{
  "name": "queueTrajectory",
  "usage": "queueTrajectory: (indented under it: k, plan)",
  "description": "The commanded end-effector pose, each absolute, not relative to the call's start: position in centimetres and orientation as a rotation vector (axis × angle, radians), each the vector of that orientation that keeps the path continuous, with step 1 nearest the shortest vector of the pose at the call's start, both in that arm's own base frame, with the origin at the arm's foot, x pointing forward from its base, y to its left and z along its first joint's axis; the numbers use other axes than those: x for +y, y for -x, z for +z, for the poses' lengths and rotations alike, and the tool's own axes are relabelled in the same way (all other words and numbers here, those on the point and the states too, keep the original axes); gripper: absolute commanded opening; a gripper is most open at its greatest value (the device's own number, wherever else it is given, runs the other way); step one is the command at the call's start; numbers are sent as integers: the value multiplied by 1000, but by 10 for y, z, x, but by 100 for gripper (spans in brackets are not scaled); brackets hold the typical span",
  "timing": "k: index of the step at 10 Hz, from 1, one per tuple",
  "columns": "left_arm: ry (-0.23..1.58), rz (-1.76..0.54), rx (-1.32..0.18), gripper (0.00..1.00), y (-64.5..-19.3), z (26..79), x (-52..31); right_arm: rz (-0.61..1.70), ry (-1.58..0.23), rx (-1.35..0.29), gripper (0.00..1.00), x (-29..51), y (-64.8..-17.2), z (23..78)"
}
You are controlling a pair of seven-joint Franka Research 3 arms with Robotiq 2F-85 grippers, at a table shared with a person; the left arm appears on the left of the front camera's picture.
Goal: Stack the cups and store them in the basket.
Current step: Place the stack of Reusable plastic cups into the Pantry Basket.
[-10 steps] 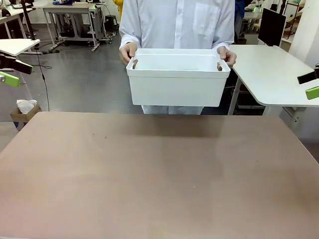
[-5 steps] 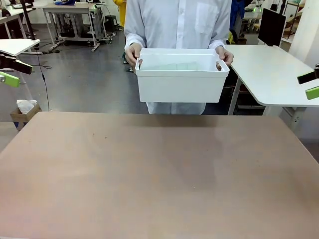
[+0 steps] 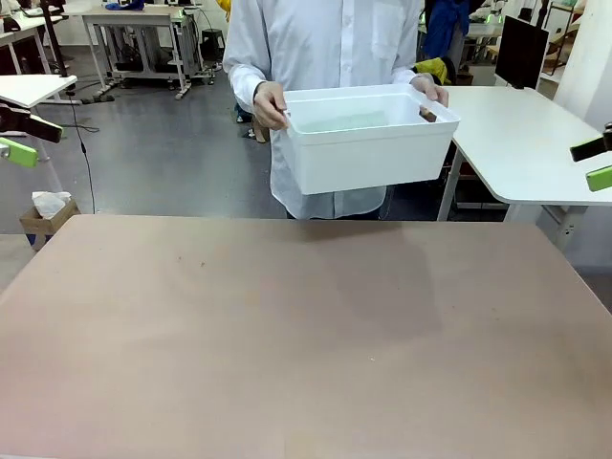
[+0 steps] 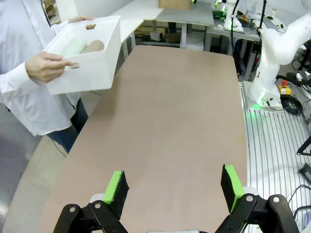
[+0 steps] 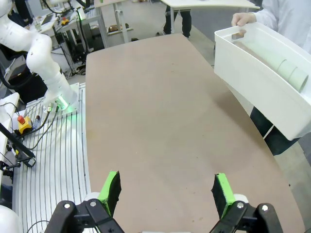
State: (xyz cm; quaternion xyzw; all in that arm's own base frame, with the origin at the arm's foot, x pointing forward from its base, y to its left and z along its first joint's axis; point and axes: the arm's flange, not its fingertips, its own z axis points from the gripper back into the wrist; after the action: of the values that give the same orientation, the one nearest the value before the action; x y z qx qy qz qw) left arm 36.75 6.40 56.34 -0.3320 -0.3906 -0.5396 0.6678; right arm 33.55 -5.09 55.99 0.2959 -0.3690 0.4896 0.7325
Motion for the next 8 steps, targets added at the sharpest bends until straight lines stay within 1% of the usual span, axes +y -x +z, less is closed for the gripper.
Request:
queueTrajectory:
  k: [1, 8]
  plan:
    - [762, -1213, -882, 100, -367, 568, 63, 1094, -655, -839, 100, -51, -337, 560]
    - [762, -1213, -882, 100, -367, 568, 63, 1094, -655, -839, 100, -51, -337, 560]
